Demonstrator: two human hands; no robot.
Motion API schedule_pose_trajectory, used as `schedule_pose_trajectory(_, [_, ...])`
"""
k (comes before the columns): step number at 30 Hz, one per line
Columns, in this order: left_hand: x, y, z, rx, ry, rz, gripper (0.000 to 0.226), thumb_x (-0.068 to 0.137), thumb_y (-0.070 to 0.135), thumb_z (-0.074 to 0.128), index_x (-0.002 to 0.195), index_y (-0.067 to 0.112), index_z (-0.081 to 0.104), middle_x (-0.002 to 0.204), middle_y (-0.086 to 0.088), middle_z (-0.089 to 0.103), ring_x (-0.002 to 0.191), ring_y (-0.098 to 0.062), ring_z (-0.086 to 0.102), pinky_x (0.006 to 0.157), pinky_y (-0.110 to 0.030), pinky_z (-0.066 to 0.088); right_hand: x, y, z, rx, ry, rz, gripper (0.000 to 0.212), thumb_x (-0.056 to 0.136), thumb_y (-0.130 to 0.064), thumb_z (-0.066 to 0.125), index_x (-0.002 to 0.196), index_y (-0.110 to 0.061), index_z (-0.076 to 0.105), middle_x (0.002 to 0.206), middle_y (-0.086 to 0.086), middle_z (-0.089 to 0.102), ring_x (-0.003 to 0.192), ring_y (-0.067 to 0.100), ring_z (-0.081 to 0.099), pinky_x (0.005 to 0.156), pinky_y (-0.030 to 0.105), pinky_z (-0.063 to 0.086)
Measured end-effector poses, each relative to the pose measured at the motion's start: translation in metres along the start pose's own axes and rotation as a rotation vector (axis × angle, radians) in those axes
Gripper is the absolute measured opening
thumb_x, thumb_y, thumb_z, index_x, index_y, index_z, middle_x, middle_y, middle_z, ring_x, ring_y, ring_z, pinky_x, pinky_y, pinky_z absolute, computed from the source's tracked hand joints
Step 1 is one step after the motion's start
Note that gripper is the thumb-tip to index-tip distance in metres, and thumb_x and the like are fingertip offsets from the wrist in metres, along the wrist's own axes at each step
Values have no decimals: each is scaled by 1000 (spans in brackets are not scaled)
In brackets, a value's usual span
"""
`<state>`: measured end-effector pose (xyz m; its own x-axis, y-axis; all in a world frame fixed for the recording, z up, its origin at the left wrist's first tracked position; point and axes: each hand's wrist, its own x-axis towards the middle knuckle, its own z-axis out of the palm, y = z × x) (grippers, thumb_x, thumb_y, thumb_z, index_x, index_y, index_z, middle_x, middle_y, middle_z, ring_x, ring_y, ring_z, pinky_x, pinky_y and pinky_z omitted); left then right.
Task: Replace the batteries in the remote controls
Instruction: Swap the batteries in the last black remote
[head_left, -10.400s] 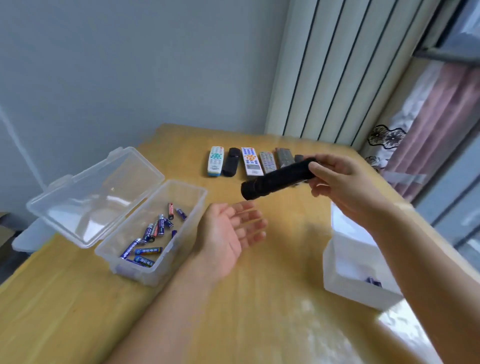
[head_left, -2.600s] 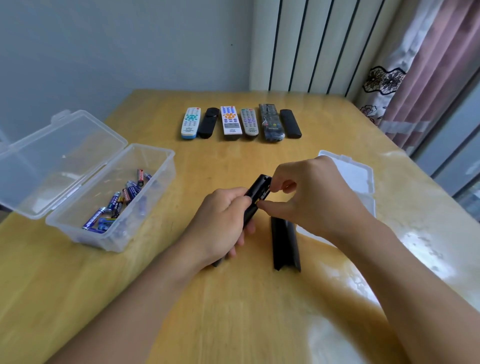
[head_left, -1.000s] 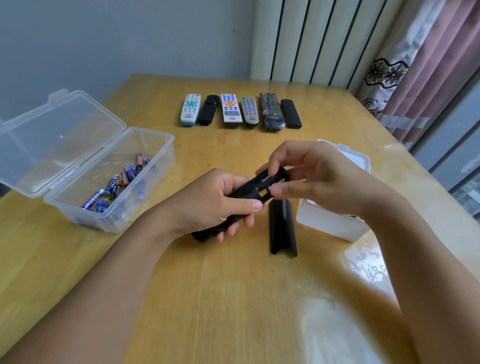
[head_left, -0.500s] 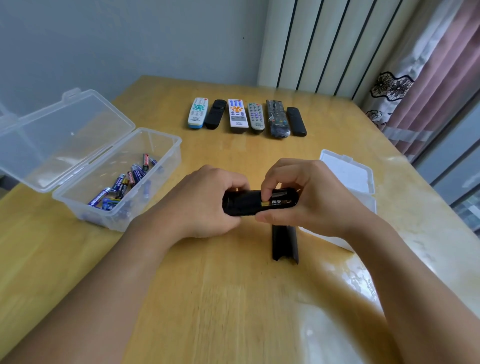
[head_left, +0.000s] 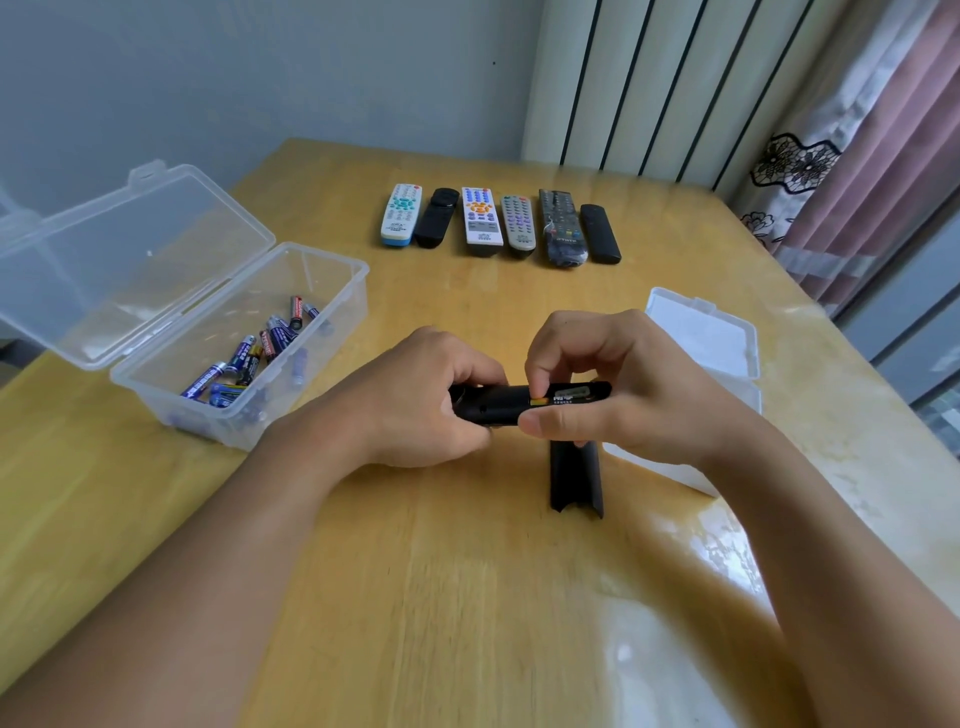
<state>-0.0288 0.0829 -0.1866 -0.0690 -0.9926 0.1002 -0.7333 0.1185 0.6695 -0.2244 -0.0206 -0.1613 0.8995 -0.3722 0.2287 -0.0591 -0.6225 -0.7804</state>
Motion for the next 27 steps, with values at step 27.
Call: schedule_pose_trajectory(27, [0, -3, 6, -285, -100, -277, 22, 90, 32, 74, 96, 21, 56, 73, -7, 73, 59, -22, 71, 51, -33, 54, 2, 9, -6, -585, 192, -84, 20, 77, -16, 86, 88, -14, 69, 108, -6, 60, 78, 14, 68, 69, 33, 60])
